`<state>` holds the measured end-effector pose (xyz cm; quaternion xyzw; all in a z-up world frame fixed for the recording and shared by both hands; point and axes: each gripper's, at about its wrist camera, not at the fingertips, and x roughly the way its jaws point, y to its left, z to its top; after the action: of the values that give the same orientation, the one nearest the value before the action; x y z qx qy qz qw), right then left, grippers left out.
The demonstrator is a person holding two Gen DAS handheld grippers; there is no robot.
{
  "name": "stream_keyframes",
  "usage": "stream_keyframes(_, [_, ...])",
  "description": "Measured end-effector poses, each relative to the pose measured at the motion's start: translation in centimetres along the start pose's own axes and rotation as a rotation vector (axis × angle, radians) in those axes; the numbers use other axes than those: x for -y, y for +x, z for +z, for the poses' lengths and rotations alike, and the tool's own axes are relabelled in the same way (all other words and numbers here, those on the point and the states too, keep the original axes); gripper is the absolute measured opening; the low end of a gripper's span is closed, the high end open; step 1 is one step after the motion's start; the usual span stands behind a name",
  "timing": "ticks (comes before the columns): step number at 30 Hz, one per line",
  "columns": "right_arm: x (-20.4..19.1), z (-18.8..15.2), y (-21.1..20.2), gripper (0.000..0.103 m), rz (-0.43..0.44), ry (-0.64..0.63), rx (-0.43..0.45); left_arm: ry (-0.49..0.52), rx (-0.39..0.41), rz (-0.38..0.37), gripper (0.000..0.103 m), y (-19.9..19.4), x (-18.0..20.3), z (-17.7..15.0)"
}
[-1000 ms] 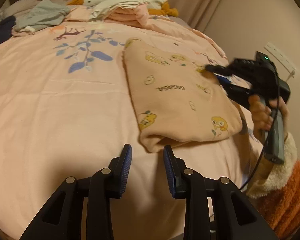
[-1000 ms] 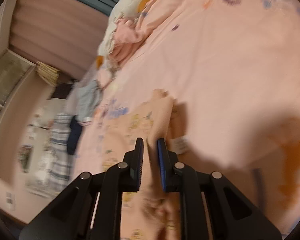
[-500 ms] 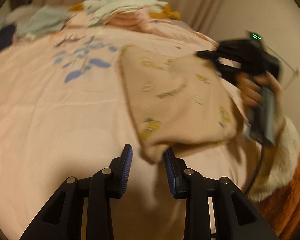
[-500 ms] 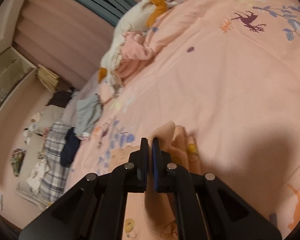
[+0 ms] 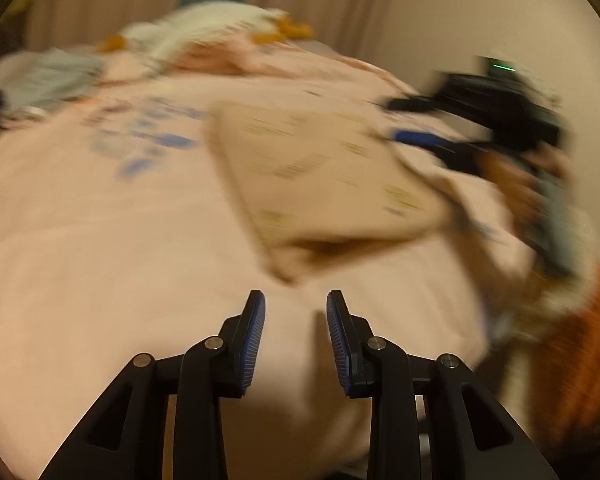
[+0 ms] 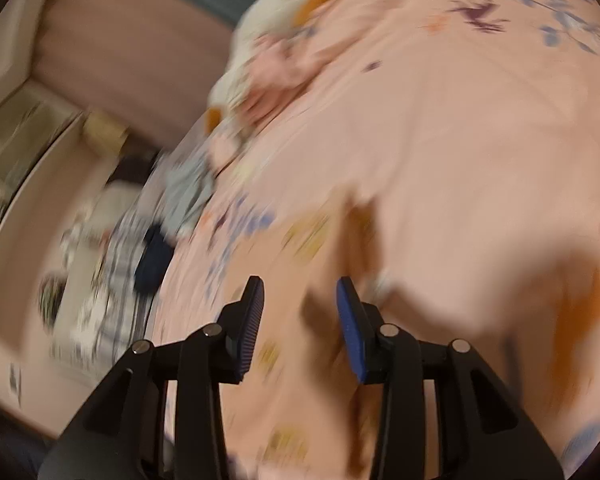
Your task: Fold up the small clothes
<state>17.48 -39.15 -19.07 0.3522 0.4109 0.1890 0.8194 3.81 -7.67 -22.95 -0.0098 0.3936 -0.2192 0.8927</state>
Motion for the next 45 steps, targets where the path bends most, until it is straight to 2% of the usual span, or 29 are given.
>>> stream_keyframes(3, [-2.7, -3.4, -0.1, 0.04, 0.141, -0.049, -0.097, -0.047, 0.009, 0.066, 0.032, -0.2, -1.7, 0.5])
stream_keyframes(5, [-4.7, -5.7, 0.0, 0.04, 0.198, -0.129, -0.143, -0.109, 0.011, 0.084, 0.04, -0.1, -3.0, 0.8])
stream_keyframes(7, [-6.7, -8.6, 0.4, 0.04, 0.171, -0.25, -0.187, -0.197, 0.006, 0.084, 0.043, 0.2, -4.3, 0.9])
stream_keyframes(10, [-8.5, -12.6, 2.1, 0.04, 0.101, -0.403, -0.276, -0.283, 0.002, 0.028, 0.043, 0.5, -5.8, 1.0])
stream_keyframes(13, [-8.8, -13.8, 4.5, 0.04, -0.012, -0.454, -0.28, -0.287, 0.006, 0.032, 0.043, 0.2, -5.8, 0.9])
stream_keyframes(15, [-8.2, -14.2, 6.3, 0.039, -0.056, -0.437, -0.328, -0.263, 0.003, 0.05, 0.043, 0.2, -5.3, 0.8])
stream_keyframes(16, [-7.7, -14.4, 6.7, 0.036, -0.082, -0.428, -0.323, -0.252, 0.001, 0.058, 0.043, 0.4, -5.4, 0.9])
stream_keyframes(18, [-7.7, -14.0, 6.8, 0.037, -0.088, -0.434, -0.263, -0.229, -0.002, 0.072, 0.043, 0.4, -5.2, 0.8])
stream_keyframes(20, [-8.6, -14.1, 6.4, 0.039, -0.112, -0.483, -0.203, -0.209, -0.006, 0.082, 0.043, 0.5, -5.1, 0.7])
stream_keyframes(24, [-9.6, -14.2, 7.2, 0.041, -0.174, -0.59, -0.136, -0.201, -0.01, 0.083, 0.043, 0.4, -5.2, 0.5])
stream_keyframes(30, [-9.5, -13.3, 7.0, 0.041, -0.119, -0.526, -0.122, -0.243, -0.022, 0.058, 0.043, 0.3, -5.8, 0.6])
stream_keyframes(35, [-10.6, -13.9, 5.8, 0.041, -0.1, -0.542, -0.122, -0.226, -0.023, 0.064, 0.043, 0.2, -5.6, 0.5])
stream_keyframes(37, [-10.7, -14.0, 5.6, 0.041, -0.147, -0.591, -0.077, -0.206, -0.022, 0.078, 0.043, 0.3, -5.3, 0.4])
stream_keyframes(40, [-10.3, -14.3, 6.4, 0.041, -0.268, -0.633, -0.063, -0.176, -0.025, 0.102, 0.043, 0.3, -4.8, 0.3])
stream_keyframes(45, [-10.8, -14.5, 5.5, 0.044, -0.231, -0.687, -0.04, -0.179, -0.031, 0.099, 0.043, 0.3, -4.9, 0.3])
